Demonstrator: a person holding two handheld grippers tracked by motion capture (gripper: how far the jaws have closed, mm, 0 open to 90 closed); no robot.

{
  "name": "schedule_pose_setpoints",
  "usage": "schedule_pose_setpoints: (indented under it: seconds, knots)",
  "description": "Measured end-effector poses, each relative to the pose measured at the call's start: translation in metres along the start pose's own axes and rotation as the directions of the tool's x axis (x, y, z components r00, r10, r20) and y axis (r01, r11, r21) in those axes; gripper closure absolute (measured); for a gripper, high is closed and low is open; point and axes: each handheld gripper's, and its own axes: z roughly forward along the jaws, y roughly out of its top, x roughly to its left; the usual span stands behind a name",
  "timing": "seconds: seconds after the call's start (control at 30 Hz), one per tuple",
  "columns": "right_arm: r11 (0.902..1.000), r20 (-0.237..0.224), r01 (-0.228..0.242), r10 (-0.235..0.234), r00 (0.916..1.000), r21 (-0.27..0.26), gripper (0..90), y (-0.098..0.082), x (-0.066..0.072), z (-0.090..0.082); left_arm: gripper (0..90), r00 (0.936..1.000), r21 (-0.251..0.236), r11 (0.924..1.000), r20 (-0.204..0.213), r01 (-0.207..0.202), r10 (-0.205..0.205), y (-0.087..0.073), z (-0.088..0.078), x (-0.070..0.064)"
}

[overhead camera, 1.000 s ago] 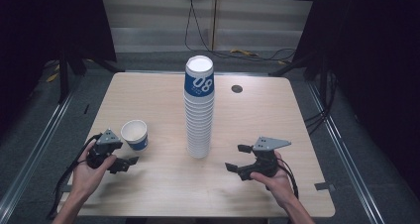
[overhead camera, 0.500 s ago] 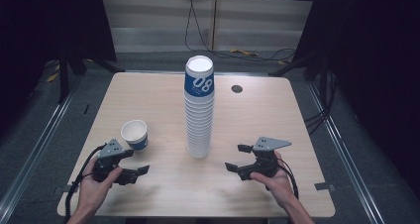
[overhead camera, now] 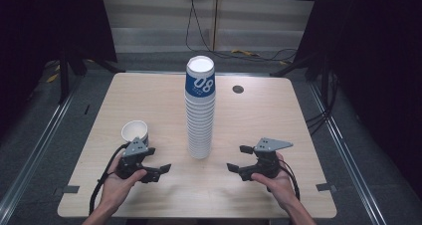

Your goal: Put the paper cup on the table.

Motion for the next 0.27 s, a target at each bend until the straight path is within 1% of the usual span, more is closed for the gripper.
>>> schedule_pose_setpoints:
  seconds: [0.07, 0.13, 0.17, 0.2, 0.23, 0.27]
  knots:
    - [1.0, 0.005, 0.0, 0.0, 1.0, 0.002, 15.2, -0.002, 0.0003, 0.0002, 16.5, 0.9999, 0.007, 0.9999, -0.007, -0.016, 0.016, -0.0028, 0.0026, -0.0026]
    - [0.9999, 0.018, 0.001, -0.001, 0.9998, 0.015, 15.3, -0.0046, -0.0006, 0.0013, 16.2, 1.0, 0.0, 1.0, 0.003, -0.002, 0.002, -0.0075, 0.0054, -0.0038]
    - [0.9998, 0.023, -0.006, 0.006, 0.9997, 0.021, 15.3, -0.0059, -0.0003, 0.0023, 16.4, 1.0, 0.0, 1.0, -0.002, -0.001, 0.001, -0.0094, 0.0072, -0.0041]
    - [0.9996, 0.03, -0.007, 0.006, 0.9995, 0.028, 15.5, -0.0072, -0.0004, 0.0036, 16.1, 0.9999, -0.001, 0.9999, -0.002, 0.015, -0.015, -0.0106, 0.0091, -0.0043]
    - [0.9991, 0.039, -0.01, 0.008, 0.9992, 0.042, 16.3, -0.0081, 0.0001, 0.0052, 16.2, 0.9998, -0.002, 0.9998, 0.005, 0.021, -0.021, -0.0105, 0.0109, -0.0043]
    - [0.9981, 0.054, -0.008, 0.005, 0.9986, 0.061, 17.5, -0.0091, 0.0003, 0.0072, 16.4, 1.0, -0.001, 1.0, -0.009, 0.004, -0.004, -0.01, 0.0113, -0.0052]
